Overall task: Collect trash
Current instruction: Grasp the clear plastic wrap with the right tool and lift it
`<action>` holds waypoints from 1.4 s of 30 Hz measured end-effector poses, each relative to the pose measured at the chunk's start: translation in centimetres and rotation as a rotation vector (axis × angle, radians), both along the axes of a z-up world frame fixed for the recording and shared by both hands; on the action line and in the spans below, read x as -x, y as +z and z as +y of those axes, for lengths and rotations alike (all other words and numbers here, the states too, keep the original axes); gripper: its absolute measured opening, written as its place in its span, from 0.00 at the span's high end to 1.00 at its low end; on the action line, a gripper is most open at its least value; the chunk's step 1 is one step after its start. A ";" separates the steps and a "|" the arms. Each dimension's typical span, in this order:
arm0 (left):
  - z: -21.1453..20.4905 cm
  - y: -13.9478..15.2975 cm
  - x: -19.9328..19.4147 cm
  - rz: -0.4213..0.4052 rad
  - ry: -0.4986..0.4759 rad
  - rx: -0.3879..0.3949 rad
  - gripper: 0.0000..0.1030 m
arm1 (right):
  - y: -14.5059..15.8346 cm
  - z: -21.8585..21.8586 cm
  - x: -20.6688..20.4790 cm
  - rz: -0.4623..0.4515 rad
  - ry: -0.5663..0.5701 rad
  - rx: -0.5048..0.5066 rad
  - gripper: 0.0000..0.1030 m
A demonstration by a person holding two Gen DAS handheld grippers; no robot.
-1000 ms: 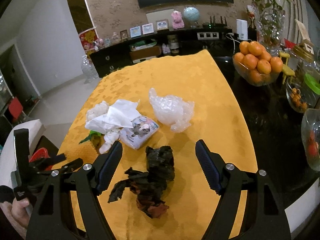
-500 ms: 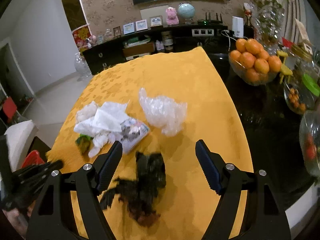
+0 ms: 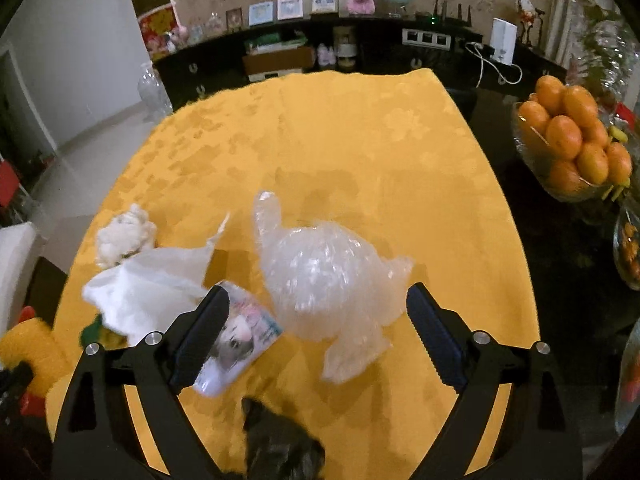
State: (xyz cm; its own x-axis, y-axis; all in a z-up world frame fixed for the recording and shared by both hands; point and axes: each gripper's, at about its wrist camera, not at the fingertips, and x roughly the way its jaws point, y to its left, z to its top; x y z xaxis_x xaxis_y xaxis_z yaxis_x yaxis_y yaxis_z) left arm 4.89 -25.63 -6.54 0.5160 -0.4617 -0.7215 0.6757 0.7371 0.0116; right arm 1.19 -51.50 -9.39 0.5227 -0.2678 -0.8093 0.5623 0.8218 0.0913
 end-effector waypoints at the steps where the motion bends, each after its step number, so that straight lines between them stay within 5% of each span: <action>1: 0.0 0.0 0.0 -0.006 0.000 -0.004 0.88 | -0.4 -0.1 -0.5 0.014 0.003 0.001 0.15; 6: 0.1 0.3 0.4 -0.038 0.000 -0.010 0.88 | -2.0 -0.9 -1.9 0.064 -0.008 -0.018 0.17; 9: 0.3 0.6 0.5 -0.052 0.003 -0.007 0.88 | -2.6 -1.3 -2.1 0.082 -0.016 -0.036 0.39; 15: 0.7 1.1 0.7 -0.068 0.010 0.002 0.88 | -1.9 -1.2 -1.4 0.054 -0.014 -0.030 0.53; 30: 2.3 4.0 1.6 -0.134 0.032 0.049 0.88 | 8.3 4.2 4.9 -0.226 0.011 0.064 0.54; 42: 5.7 5.8 1.0 -0.158 0.118 0.068 0.88 | 9.9 9.7 6.3 -0.289 0.081 0.084 0.54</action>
